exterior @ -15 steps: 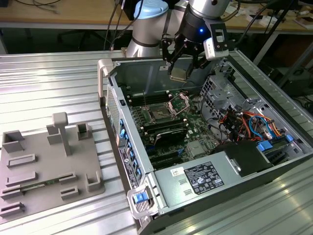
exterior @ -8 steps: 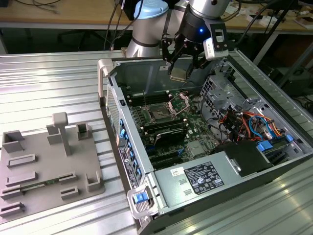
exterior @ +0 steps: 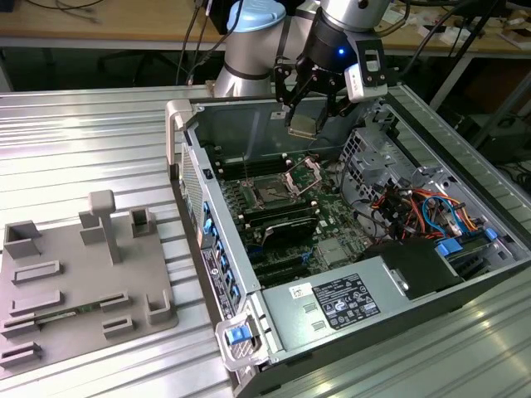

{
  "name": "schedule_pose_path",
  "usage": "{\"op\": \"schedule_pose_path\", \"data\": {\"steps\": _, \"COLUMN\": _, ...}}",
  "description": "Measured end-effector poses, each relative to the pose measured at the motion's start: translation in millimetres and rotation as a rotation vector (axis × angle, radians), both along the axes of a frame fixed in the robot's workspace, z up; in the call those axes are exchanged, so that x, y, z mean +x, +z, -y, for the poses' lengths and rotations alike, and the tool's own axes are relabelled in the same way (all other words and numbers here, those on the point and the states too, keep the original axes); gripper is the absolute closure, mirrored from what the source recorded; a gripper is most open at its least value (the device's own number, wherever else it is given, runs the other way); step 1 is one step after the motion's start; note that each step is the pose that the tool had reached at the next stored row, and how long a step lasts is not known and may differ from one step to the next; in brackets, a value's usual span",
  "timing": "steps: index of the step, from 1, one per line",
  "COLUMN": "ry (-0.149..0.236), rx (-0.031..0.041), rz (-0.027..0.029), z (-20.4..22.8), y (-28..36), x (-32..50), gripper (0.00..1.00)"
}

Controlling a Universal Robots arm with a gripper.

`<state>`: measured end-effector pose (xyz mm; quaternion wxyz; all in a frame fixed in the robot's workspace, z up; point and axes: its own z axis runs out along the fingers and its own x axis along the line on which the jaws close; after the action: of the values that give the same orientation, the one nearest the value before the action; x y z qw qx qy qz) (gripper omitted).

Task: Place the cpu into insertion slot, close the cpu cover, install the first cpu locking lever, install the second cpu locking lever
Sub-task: 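Place the cpu into insertion slot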

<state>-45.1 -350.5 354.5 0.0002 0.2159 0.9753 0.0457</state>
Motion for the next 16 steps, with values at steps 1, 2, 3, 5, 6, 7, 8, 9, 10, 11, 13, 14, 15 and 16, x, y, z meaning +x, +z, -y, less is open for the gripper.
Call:
{"op": "schedule_pose_path", "data": {"steps": 1, "ry": 0.000, "rx": 0.0000, "rz": 0.0000, "z": 0.0, "y": 0.0, "x": 0.0, "gripper": 0.45}}
{"op": "schedule_pose_path", "data": {"steps": 2, "ry": -0.001, "rx": 0.0000, "rz": 0.0000, "z": 0.0, "y": 0.0, "x": 0.0, "gripper": 0.45}}
{"op": "schedule_pose_path", "data": {"steps": 3, "ry": -0.001, "rx": 0.0000, "rz": 0.0000, "z": 0.0, "y": 0.0, "x": 0.0, "gripper": 0.45}}
{"op": "schedule_pose_path", "data": {"steps": 5, "ry": -0.002, "rx": 0.0000, "rz": 0.0000, "z": 0.0, "y": 0.0, "x": 0.0, "gripper": 0.45}}
{"op": "schedule_pose_path", "data": {"steps": 6, "ry": -0.002, "rx": 0.0000, "rz": 0.0000, "z": 0.0, "y": 0.0, "x": 0.0, "gripper": 0.45}}
{"op": "schedule_pose_path", "data": {"steps": 7, "ry": -0.003, "rx": 0.0000, "rz": 0.0000, "z": 0.0, "y": 0.0, "x": 0.0, "gripper": 0.45}}
{"op": "schedule_pose_path", "data": {"steps": 8, "ry": -0.003, "rx": 0.0000, "rz": 0.0000, "z": 0.0, "y": 0.0, "x": 0.0, "gripper": 0.45}}
{"op": "schedule_pose_path", "data": {"steps": 9, "ry": -0.004, "rx": 0.0000, "rz": 0.0000, "z": 0.0, "y": 0.0, "x": 0.0, "gripper": 0.45}}
{"op": "schedule_pose_path", "data": {"steps": 10, "ry": -0.004, "rx": 0.0000, "rz": 0.0000, "z": 0.0, "y": 0.0, "x": 0.0, "gripper": 0.45}}
{"op": "schedule_pose_path", "data": {"steps": 11, "ry": -0.005, "rx": 0.0000, "rz": 0.0000, "z": 0.0, "y": 0.0, "x": 0.0, "gripper": 0.45}}
{"op": "schedule_pose_path", "data": {"steps": 13, "ry": -0.005, "rx": 0.0000, "rz": 0.0000, "z": 0.0, "y": 0.0, "x": 0.0, "gripper": 0.45}}
{"op": "schedule_pose_path", "data": {"steps": 14, "ry": -0.006, "rx": 0.0000, "rz": 0.0000, "z": 0.0, "y": 0.0, "x": 0.0, "gripper": 0.45}}
{"op": "schedule_pose_path", "data": {"steps": 15, "ry": -0.006, "rx": 0.0000, "rz": 0.0000, "z": 0.0, "y": 0.0, "x": 0.0, "gripper": 0.45}}
{"op": "schedule_pose_path", "data": {"steps": 16, "ry": -0.006, "rx": 0.0000, "rz": -0.0001, "z": 0.0, "y": 0.0, "x": 0.0, "gripper": 0.45}}
